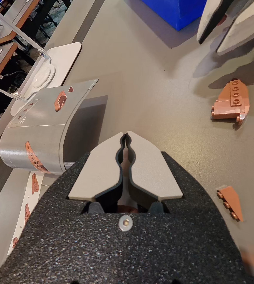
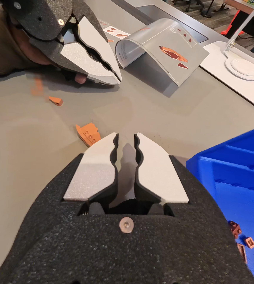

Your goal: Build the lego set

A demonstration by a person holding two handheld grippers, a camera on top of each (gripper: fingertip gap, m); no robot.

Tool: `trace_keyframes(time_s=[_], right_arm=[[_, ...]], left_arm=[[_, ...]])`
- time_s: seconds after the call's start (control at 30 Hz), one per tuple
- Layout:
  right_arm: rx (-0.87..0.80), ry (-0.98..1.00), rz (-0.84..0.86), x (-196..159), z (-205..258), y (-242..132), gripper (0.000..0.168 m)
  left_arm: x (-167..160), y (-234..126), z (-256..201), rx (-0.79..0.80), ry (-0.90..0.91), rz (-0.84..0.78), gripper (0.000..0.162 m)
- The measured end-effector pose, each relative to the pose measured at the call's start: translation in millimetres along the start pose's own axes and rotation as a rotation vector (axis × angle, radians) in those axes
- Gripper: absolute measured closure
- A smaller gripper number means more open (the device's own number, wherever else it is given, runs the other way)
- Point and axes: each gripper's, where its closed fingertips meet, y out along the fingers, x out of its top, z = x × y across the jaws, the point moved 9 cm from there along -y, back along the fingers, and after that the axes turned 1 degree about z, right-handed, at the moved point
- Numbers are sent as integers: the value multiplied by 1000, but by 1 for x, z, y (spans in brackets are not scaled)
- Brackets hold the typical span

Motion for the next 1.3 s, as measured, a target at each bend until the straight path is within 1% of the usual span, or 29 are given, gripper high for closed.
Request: trace_keyframes(time_s=[0.2, 0.67, 0.73, 0.77, 0.83, 0.9, 0.93, 1.0, 1.03, 1.07, 1.1, 1.13, 1.2, 1.3], right_arm=[[-7, -35, 19, 0, 4, 1, 148], [-12, -30, 6, 2, 5, 0, 146], [27, 38, -31, 13, 7, -15, 141], [37, 52, -39, 23, 7, -33, 141], [-35, 9, -38, 47, -5, -85, 149], [-137, -55, 28, 69, -37, -137, 152], [-174, -105, 96, 76, -59, -154, 153], [-248, -200, 329, 73, -117, -166, 150], [-224, -198, 465, 62, -146, -163, 146], [-160, -154, 583, 47, -172, -156, 145], [-94, -92, 664, 32, -194, -146, 144], [-51, -40, 708, 19, -211, -136, 144], [-5, 4, 772, -2, -234, -118, 147], [16, 32, 854, -22, -252, -103, 150]], left_arm=[[0, 0, 0, 3, 4, -1, 162], [0, -1, -1, 14, 12, -2, 162], [0, 0, -1, 12, 8, -1, 162], [0, 0, -1, 11, 6, -1, 162], [0, -1, -1, 17, 8, 0, 162], [0, -1, -1, 19, 14, -1, 162], [0, -1, -1, 16, 11, 0, 162], [0, 0, 0, 4, -3, 3, 162], [0, 0, 1, 1, -7, 4, 162], [0, 0, 0, 3, -5, 3, 162], [0, 0, 0, 9, 2, 2, 162], [0, -1, -1, 16, 10, 0, 162], [0, -1, -2, 22, 15, -1, 162], [-1, -2, -1, 19, 9, 0, 162]])
